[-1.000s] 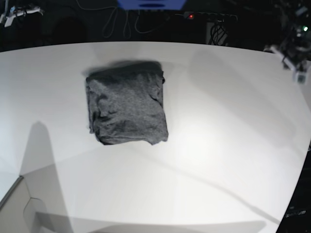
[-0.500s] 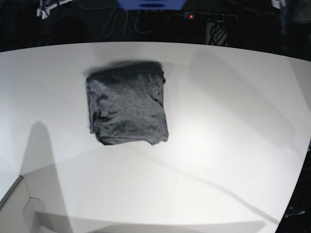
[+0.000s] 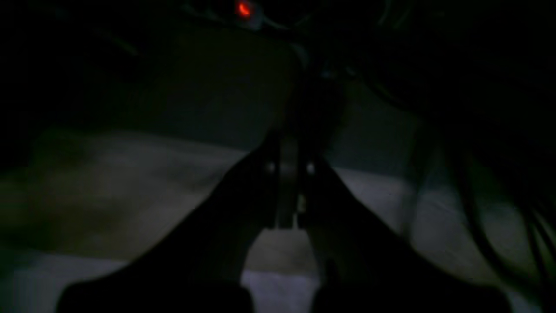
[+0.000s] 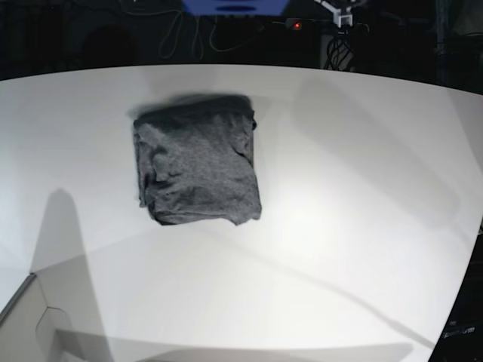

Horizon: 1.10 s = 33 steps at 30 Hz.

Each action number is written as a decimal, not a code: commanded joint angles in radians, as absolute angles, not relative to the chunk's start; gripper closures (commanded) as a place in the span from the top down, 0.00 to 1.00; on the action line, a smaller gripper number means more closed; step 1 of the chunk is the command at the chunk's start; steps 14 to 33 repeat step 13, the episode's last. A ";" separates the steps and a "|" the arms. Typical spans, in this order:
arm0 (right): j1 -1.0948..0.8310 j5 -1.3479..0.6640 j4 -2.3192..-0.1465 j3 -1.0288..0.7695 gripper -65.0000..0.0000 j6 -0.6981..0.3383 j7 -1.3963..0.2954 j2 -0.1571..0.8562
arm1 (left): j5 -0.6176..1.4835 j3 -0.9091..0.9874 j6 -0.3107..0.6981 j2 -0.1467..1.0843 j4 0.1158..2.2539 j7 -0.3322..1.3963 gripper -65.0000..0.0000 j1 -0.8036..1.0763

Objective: Layout the t-shirt on the table in an organized manner, then fold the t-shirt properly

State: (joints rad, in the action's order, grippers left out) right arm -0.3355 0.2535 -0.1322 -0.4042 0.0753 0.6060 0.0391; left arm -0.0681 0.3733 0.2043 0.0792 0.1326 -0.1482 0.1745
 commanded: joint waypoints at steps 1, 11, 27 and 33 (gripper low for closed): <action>-0.335 0.263 -0.087 -0.395 0.00 0.131 0.662 0.038 | -0.067 0.361 0.151 0.091 0.131 -0.151 0.00 0.186; -0.328 0.266 -0.039 -0.274 0.00 0.461 0.633 -0.062 | -0.071 0.332 0.044 0.077 0.131 -0.151 0.00 0.163; -0.331 0.266 -0.033 -0.259 0.00 0.458 0.633 -0.065 | -0.073 0.331 0.044 0.079 0.131 -0.151 0.00 0.160; -0.331 0.266 -0.033 -0.259 0.00 0.458 0.633 -0.065 | -0.073 0.331 0.044 0.079 0.131 -0.151 0.00 0.160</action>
